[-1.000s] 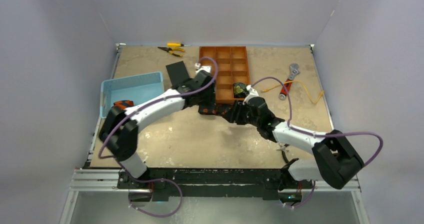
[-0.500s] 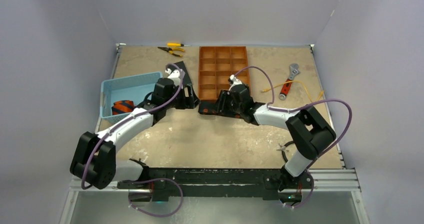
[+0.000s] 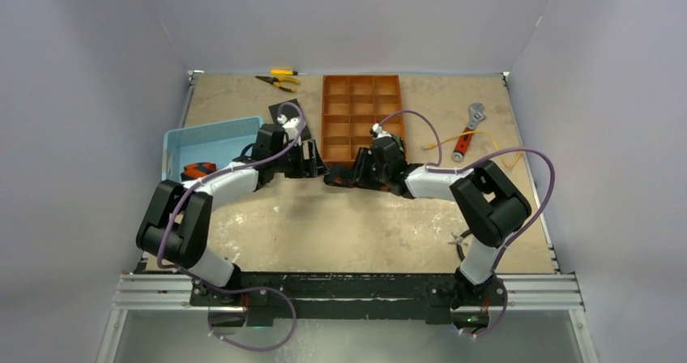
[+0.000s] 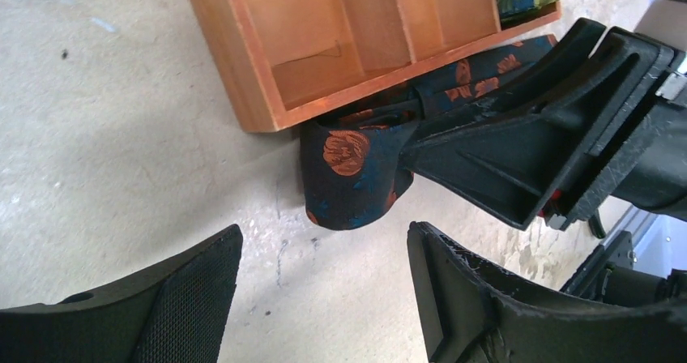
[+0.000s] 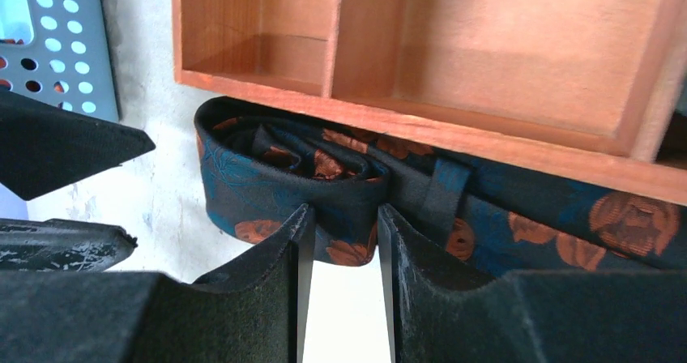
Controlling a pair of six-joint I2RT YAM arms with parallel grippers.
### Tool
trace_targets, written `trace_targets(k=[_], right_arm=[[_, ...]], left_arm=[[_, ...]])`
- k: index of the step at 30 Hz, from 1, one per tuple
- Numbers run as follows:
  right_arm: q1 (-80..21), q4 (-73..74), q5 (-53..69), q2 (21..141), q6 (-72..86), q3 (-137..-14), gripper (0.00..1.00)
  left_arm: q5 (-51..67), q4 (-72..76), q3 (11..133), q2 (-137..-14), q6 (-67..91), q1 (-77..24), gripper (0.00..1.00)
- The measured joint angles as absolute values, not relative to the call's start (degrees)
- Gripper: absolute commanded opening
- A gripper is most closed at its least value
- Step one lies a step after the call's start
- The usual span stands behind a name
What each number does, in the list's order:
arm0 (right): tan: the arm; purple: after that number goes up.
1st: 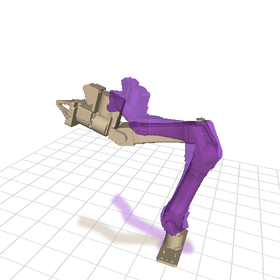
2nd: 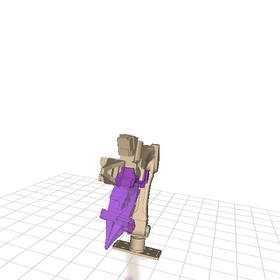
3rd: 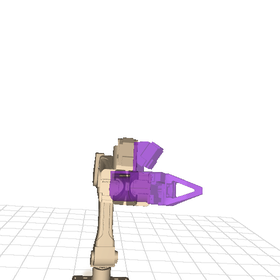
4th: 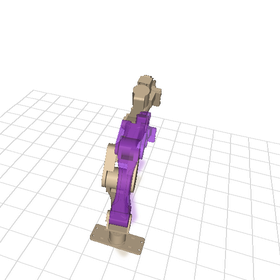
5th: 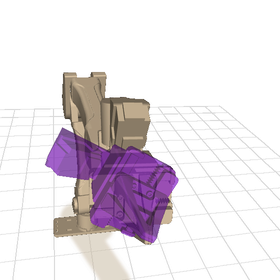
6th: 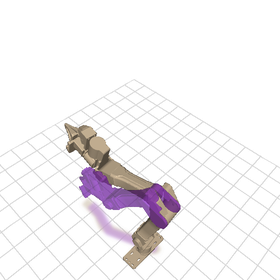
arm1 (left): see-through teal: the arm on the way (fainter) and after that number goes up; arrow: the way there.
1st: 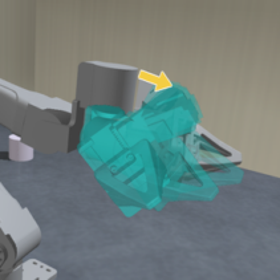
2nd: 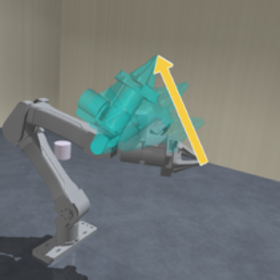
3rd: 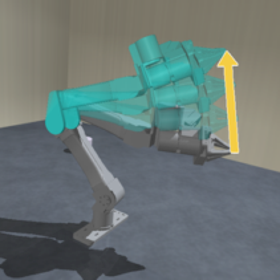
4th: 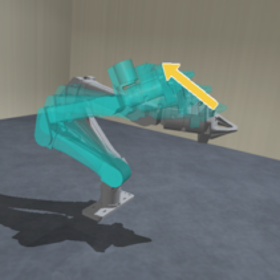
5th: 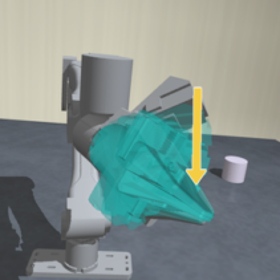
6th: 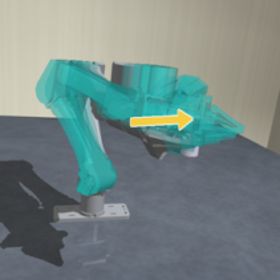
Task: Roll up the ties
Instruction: Roll the tie at the center of the board.
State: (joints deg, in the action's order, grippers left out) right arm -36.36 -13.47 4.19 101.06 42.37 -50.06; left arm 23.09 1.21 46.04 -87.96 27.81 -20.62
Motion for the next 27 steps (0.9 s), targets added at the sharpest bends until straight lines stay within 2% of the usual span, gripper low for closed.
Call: trace_targets(k=[13, 27], right_arm=[[-33.2, -15.4, 7.3, 102.0, 43.5, -49.1, 0.37], [-32.3, -17.2, 10.3, 103.3, 44.2, -49.1, 0.36]], left_arm=[[30.7, 8.2, 47.2, -97.0, 28.9, -21.3, 0.73], [29.8, 9.3, 50.0, -101.1, 30.8, -22.7, 0.64]])
